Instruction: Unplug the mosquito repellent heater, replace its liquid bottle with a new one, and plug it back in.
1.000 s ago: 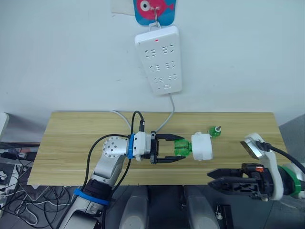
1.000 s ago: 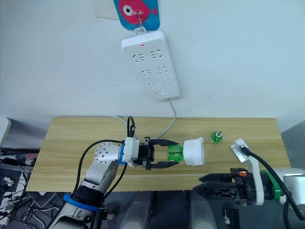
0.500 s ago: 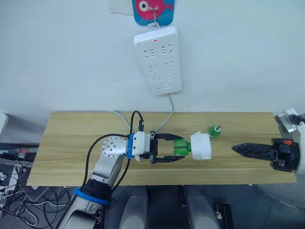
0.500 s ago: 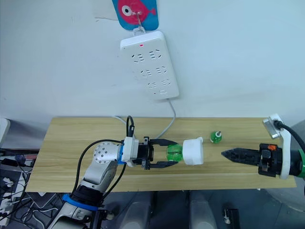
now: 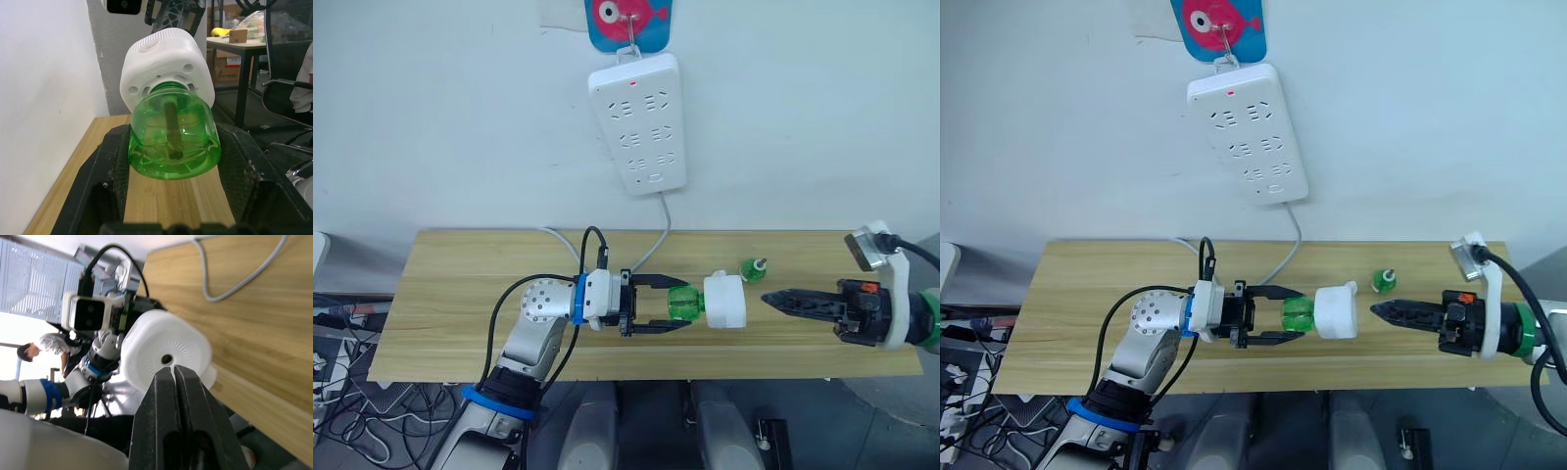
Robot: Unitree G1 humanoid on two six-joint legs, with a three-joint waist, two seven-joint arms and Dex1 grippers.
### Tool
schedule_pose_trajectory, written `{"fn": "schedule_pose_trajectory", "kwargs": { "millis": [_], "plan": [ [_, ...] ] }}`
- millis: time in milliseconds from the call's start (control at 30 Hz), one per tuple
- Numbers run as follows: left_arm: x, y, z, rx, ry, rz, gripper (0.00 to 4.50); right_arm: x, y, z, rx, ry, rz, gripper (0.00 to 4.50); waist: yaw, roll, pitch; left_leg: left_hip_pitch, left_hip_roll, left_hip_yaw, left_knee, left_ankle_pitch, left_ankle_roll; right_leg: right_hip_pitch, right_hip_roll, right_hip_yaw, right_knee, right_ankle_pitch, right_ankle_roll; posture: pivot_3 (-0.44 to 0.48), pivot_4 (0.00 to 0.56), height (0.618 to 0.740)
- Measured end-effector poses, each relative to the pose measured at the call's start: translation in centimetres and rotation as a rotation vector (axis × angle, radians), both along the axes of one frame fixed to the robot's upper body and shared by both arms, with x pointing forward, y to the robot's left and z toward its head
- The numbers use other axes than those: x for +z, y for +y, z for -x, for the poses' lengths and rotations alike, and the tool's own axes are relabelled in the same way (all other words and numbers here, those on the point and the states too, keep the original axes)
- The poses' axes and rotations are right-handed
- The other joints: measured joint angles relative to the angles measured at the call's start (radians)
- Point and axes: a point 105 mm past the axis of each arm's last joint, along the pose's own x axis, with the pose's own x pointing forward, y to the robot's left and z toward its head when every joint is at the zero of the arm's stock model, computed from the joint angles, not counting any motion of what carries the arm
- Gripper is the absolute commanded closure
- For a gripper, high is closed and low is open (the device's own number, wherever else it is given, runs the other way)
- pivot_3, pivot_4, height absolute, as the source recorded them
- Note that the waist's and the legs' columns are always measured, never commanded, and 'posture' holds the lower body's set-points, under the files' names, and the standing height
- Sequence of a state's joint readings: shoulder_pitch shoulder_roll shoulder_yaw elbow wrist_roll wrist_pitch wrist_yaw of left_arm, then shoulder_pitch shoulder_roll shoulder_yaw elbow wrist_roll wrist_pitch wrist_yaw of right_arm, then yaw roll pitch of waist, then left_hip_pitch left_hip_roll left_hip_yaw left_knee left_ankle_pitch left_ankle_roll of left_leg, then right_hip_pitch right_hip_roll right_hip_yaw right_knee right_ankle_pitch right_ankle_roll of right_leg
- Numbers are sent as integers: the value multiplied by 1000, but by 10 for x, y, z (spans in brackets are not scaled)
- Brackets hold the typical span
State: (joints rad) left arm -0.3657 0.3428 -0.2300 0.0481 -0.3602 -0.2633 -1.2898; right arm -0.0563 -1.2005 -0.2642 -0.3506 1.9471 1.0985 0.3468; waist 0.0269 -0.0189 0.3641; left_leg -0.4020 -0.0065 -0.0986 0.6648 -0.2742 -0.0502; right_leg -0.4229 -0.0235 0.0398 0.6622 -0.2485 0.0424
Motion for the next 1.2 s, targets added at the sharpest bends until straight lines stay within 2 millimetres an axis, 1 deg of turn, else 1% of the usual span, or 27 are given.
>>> {"fn": "schedule_pose_trajectory", "kwargs": {
  "millis": [200,733,1067,1200],
  "plan": [
    [1,-1,0,-3,0,5,2267,1,11,-5,20,-19,-47,4426,0,0,0,0,0,-1,0,0,0,0,0,0,0,0,0,141,357,740],
    [0,-1,0,1,2,5,2267,2,18,-3,47,-32,-62,4426,0,0,0,0,0,-1,0,0,0,0,0,0,0,0,0,147,345,740],
    [0,-1,0,4,6,10,2267,-2,12,-9,-1,-14,-24,4426,1,0,0,0,0,-1,0,0,0,0,0,0,0,0,0,148,338,740],
    [0,-1,0,3,6,12,2267,-4,12,-7,10,0,-15,4426,1,0,0,0,0,-1,0,0,0,0,0,-1,0,0,0,150,340,740]
  ]
}}
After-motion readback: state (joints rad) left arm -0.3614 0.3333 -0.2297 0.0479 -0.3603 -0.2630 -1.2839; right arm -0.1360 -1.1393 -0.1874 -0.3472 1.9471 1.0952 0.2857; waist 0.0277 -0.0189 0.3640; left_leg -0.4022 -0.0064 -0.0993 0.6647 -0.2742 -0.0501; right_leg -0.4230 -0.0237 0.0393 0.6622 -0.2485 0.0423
